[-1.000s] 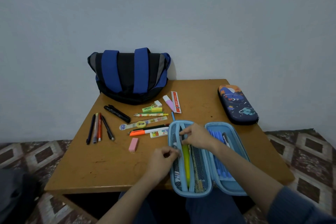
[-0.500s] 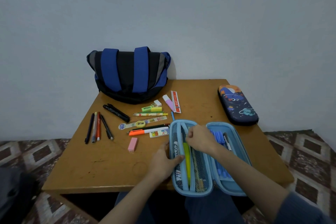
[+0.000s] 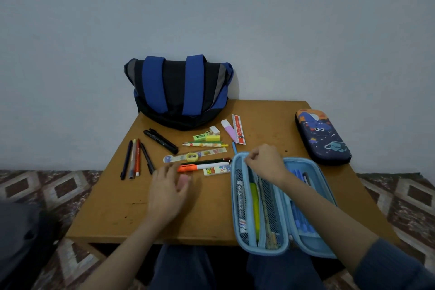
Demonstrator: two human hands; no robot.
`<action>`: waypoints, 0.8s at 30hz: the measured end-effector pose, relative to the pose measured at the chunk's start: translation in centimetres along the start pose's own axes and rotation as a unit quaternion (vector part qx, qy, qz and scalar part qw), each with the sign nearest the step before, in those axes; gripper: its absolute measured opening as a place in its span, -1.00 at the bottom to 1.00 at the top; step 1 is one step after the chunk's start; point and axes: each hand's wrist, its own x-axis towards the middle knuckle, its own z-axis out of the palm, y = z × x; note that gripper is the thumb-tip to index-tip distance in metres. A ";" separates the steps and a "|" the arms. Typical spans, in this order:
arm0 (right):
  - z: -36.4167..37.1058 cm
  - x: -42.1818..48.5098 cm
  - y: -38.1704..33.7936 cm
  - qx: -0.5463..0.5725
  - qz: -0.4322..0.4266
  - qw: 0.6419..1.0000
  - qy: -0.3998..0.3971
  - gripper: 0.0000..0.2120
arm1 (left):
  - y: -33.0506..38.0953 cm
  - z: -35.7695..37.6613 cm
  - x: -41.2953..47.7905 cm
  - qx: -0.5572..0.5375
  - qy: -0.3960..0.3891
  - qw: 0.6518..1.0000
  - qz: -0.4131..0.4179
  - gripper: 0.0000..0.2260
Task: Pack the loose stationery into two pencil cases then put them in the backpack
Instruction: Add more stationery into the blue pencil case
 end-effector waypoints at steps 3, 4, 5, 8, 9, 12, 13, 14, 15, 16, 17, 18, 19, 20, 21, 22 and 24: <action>0.9 1.5 -2.1 0.005 -0.019 1.000 -0.001 -0.85 | -2.3 -0.3 0.4 0.038 -0.009 0.999 -0.002 -0.41; 1.4 2.0 -2.7 0.008 -0.026 1.000 -0.003 -0.86 | -2.7 -0.1 0.3 0.040 -0.013 0.999 -0.002 -0.39; 1.9 2.7 -3.3 0.006 -0.032 0.999 -0.001 -0.86 | -2.9 0.1 0.3 0.042 -0.012 0.999 0.005 -0.39; 3.6 4.3 -4.7 -0.021 -0.037 0.999 0.001 -0.84 | -3.0 0.6 0.4 0.046 -0.008 0.998 0.049 -0.43; 4.2 5.0 -5.0 -0.038 -0.040 0.998 -0.003 -0.80 | -3.1 0.7 0.5 0.043 -0.006 0.998 0.052 -0.44; 5.5 6.9 -5.7 -0.108 -0.057 0.992 -0.019 -0.61 | -3.5 0.8 0.6 0.038 -0.007 0.998 0.050 -0.43; 5.7 7.4 -5.8 -0.122 -0.054 0.991 -0.021 -0.55 | -3.4 0.9 0.6 0.040 -0.009 0.998 0.051 -0.43; 6.0 7.9 -6.0 -0.131 -0.049 0.990 -0.025 -0.51 | -3.6 0.9 0.7 0.041 -0.012 0.998 0.050 -0.42; 6.2 8.3 -6.1 -0.138 -0.042 0.989 -0.025 -0.49 | -3.5 1.0 0.7 0.040 -0.014 0.998 0.049 -0.41; 6.3 8.6 -6.2 -0.146 -0.037 0.988 -0.024 -0.50 | -3.5 1.0 0.7 0.037 -0.016 0.998 0.050 -0.40; 6.5 8.9 -6.2 -0.155 -0.037 0.987 -0.026 -0.53 | -3.6 1.0 0.8 0.032 -0.015 0.998 0.049 -0.41; 6.5 9.0 -6.2 -0.162 -0.036 0.986 -0.028 -0.58 | -3.6 1.0 0.7 0.027 -0.013 0.998 0.051 -0.44; 6.6 9.2 -6.2 -0.165 -0.035 0.985 -0.030 -0.62 | -3.7 1.0 0.7 0.023 -0.011 0.998 0.052 -0.45; 6.7 9.3 -6.1 -0.163 -0.034 0.986 -0.029 -0.65 | -3.6 1.0 0.7 0.019 -0.008 0.998 0.054 -0.46; 6.8 9.4 -6.0 -0.159 -0.032 0.986 -0.026 -0.67 | -3.5 1.0 0.6 0.017 -0.008 0.998 0.055 -0.47; 6.8 9.5 -6.0 -0.157 -0.033 0.987 -0.023 -0.68 | -3.6 0.9 0.6 0.015 -0.011 0.998 0.055 -0.46; 6.9 9.6 -5.8 -0.139 -0.032 0.990 -0.017 -0.68 | -3.6 0.9 0.7 0.012 -0.017 0.998 0.052 -0.45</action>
